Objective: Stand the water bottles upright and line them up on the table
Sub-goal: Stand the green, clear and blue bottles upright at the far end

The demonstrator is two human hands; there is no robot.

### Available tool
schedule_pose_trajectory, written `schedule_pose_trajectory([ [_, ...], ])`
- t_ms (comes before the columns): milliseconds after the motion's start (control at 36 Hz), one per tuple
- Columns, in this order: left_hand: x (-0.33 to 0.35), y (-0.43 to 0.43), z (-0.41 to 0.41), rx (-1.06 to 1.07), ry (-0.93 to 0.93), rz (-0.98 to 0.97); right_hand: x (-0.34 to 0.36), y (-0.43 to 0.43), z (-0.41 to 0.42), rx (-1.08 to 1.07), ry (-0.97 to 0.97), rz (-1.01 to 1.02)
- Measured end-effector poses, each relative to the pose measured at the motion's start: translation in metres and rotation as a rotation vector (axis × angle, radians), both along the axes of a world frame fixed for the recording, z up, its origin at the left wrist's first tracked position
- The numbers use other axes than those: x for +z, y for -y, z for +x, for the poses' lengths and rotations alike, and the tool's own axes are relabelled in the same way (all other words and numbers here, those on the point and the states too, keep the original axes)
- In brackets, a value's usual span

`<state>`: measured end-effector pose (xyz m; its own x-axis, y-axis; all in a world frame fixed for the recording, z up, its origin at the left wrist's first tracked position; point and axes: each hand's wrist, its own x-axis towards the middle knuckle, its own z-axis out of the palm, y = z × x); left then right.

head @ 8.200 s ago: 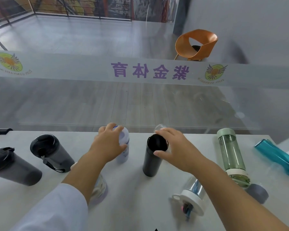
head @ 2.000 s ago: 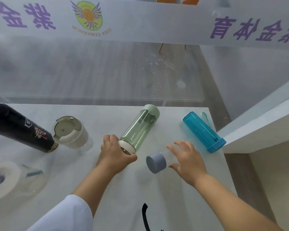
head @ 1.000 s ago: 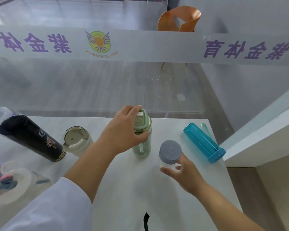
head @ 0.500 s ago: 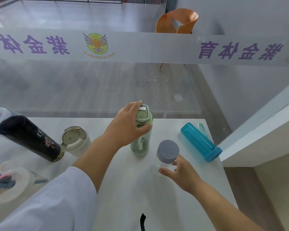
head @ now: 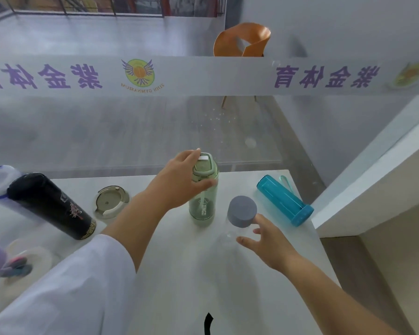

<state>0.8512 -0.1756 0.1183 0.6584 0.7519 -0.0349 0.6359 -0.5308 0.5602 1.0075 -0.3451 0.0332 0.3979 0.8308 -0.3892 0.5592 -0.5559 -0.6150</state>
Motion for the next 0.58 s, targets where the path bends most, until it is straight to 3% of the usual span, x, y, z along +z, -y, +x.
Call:
schedule_pose_trajectory([
  [194,0.01,-0.006,-0.01,-0.061,-0.051,0.018,0.015,0.022,-0.013,-0.129,-0.005,0.004],
  [472,0.018,0.023,-0.053,-0.024,-0.021,0.149,0.029,0.062,-0.03,-0.141,0.085,0.016],
  [583,0.002,0.045,-0.076,-0.032,-0.164,0.073,0.028,0.074,-0.028,-0.097,0.11,-0.034],
])
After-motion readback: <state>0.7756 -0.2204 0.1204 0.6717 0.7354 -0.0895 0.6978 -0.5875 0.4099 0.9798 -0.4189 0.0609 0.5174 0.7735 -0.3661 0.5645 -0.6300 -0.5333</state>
